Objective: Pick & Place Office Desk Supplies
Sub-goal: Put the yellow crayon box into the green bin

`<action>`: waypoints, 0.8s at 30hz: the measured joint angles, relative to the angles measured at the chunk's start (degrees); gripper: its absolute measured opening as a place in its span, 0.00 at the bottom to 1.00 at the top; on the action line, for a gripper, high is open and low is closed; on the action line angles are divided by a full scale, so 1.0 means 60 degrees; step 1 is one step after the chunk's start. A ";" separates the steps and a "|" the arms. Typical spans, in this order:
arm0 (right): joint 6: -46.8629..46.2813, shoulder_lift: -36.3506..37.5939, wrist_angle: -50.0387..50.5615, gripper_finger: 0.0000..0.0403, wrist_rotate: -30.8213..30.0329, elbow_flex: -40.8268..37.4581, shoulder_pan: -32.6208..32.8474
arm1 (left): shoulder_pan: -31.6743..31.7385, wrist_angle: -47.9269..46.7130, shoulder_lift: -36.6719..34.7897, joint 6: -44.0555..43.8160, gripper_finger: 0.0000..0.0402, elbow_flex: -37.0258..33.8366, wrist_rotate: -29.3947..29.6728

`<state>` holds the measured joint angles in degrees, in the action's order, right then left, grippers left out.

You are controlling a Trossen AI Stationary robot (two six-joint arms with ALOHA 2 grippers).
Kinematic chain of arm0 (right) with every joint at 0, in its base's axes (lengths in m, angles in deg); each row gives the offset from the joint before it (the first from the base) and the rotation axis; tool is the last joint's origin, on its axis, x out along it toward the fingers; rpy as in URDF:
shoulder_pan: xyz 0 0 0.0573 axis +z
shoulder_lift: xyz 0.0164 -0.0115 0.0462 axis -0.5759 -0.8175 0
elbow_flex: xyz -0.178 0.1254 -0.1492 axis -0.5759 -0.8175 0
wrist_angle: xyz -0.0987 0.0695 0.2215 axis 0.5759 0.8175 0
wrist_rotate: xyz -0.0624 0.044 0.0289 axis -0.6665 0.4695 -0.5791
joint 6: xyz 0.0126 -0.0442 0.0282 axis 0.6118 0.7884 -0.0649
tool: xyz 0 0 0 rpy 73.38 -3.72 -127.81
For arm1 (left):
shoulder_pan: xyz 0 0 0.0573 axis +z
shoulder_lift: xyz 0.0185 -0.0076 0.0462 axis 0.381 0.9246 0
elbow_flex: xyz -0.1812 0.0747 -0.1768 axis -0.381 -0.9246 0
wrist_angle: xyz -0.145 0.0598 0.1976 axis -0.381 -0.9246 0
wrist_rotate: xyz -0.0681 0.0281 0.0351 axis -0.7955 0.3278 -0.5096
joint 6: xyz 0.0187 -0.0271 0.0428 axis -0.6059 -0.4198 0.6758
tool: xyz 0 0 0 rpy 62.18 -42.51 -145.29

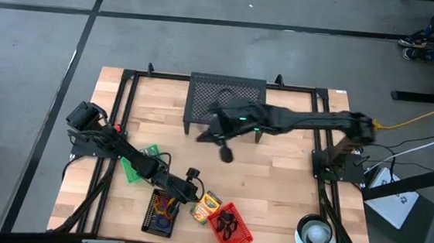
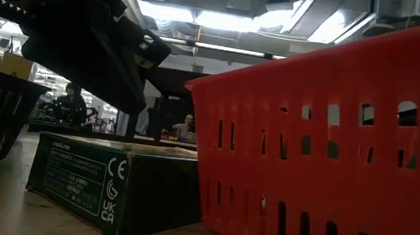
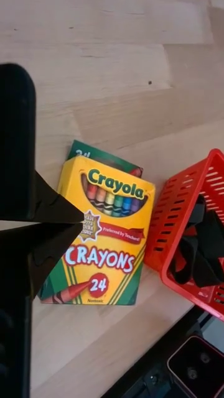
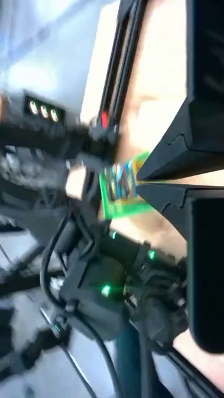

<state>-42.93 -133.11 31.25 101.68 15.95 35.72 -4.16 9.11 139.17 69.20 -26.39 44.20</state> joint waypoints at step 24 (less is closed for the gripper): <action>-0.1617 0.7258 -0.5169 0.05 -0.4531 -0.8609 0.1459 | 0.0450 0.0487 0.0153 0.0133 0.01 0.0000 -0.0710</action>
<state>-52.63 -89.56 0.24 74.49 -35.71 44.48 -1.46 12.03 140.09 70.00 -26.39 39.93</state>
